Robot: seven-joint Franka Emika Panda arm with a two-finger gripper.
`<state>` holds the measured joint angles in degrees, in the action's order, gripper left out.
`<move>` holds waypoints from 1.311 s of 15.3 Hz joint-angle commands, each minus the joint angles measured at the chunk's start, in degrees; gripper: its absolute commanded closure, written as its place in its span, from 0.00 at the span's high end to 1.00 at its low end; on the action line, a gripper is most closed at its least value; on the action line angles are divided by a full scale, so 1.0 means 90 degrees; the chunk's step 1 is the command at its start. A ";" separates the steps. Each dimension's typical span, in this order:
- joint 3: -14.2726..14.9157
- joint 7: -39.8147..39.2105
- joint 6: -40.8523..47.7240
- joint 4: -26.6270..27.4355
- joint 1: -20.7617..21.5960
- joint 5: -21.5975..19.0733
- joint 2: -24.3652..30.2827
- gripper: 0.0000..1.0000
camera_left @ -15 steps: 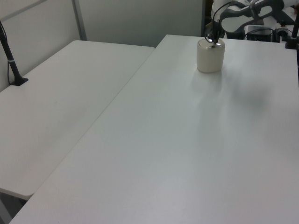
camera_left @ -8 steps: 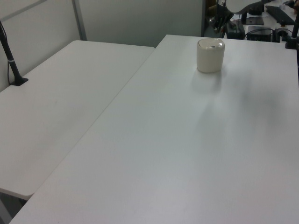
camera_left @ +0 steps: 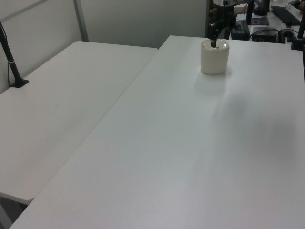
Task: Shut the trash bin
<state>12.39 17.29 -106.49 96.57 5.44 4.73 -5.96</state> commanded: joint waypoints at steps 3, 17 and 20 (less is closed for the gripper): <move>-0.0575 -0.1305 0.1401 0.0110 0.0040 -0.0477 0.0632 1.00; -0.0517 -0.1716 0.1363 -0.0114 0.0040 -0.0419 0.0672 1.00; -0.0517 -0.1726 0.1354 -0.0124 0.0030 -0.0399 0.0672 1.00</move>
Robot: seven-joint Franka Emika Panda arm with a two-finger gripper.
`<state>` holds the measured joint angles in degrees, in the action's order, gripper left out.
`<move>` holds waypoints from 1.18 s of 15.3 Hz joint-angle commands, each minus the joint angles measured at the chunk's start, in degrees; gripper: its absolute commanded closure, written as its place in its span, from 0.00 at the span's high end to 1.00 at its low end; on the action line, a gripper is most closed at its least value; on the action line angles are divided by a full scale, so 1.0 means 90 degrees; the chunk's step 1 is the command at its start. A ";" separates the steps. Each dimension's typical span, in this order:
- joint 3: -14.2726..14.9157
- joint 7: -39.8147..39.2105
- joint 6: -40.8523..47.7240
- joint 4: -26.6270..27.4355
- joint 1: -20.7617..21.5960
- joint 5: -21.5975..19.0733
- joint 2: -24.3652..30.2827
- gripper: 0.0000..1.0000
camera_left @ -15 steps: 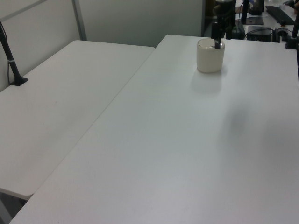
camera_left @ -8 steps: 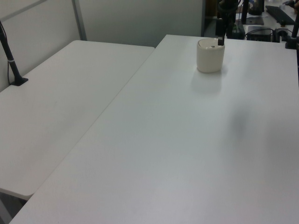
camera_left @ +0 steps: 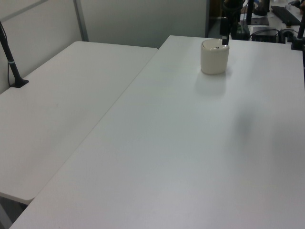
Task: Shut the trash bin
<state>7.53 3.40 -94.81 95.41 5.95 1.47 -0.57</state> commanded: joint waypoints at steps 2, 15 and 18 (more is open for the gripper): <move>0.0023 -0.0173 0.0056 -0.0006 -0.0026 -0.0036 0.0073 1.00; 0.0139 -0.0270 0.0017 -0.0015 -0.0016 -0.0046 0.0063 1.00; 0.0159 -0.0212 0.0017 -0.0113 -0.0007 -0.0066 0.0053 1.00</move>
